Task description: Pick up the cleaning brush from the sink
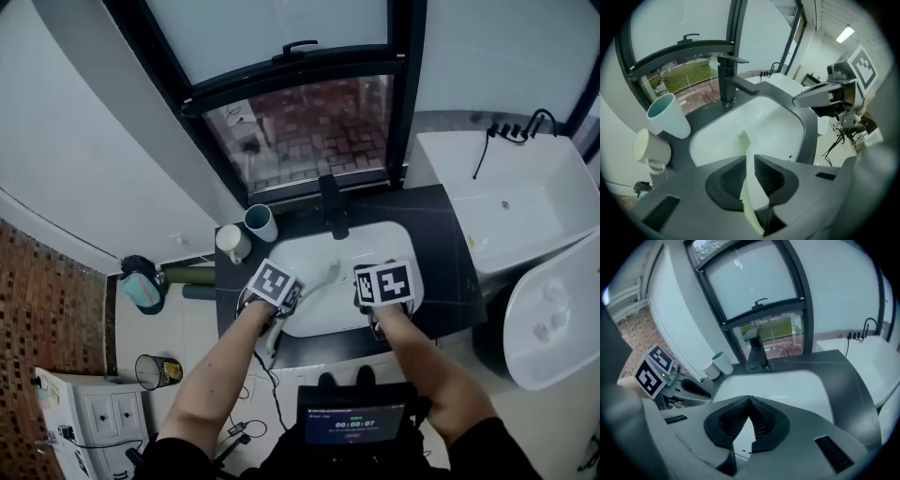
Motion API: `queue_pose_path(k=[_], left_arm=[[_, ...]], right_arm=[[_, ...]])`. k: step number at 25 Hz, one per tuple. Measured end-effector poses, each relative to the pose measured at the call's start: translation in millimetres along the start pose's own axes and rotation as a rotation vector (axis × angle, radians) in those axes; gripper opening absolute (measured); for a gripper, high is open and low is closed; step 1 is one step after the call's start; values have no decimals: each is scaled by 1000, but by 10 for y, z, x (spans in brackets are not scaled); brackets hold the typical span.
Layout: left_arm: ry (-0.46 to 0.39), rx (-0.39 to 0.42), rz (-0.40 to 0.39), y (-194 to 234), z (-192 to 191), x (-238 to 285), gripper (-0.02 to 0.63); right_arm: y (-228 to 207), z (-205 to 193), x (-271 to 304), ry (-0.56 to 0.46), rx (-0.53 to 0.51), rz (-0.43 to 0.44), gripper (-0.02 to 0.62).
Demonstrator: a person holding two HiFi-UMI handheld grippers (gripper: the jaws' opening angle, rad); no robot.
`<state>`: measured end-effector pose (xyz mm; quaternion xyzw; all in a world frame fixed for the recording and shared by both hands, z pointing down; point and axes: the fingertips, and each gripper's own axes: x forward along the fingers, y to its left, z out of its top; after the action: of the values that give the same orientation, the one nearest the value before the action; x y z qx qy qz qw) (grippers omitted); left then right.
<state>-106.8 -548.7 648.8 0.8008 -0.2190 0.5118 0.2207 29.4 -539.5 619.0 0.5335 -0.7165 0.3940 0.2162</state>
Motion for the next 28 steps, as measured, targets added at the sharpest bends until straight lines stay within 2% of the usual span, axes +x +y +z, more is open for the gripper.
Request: queue_pose_path(k=[3, 8, 17, 19, 25, 28], left_arm=[[24, -40, -16, 77, -27, 192, 85], [86, -72, -60, 134, -165, 586, 121], [171, -56, -99, 281, -316, 1090, 171], [180, -55, -107, 290, -314, 1181, 235], [231, -63, -137, 223, -376, 1429, 238], [218, -73, -162, 200, -323, 1515, 236]], right_arm=[[-169, -168, 217, 68, 99, -25, -17], [-365, -345, 508, 130, 157, -54, -17], [-530, -498, 883, 219, 170, -102, -17], [-591, -537, 972, 240, 166, -112, -17], [-765, -669, 1058, 264, 185, -135, -17], [-829, -647, 1096, 271, 175, -144, -17]])
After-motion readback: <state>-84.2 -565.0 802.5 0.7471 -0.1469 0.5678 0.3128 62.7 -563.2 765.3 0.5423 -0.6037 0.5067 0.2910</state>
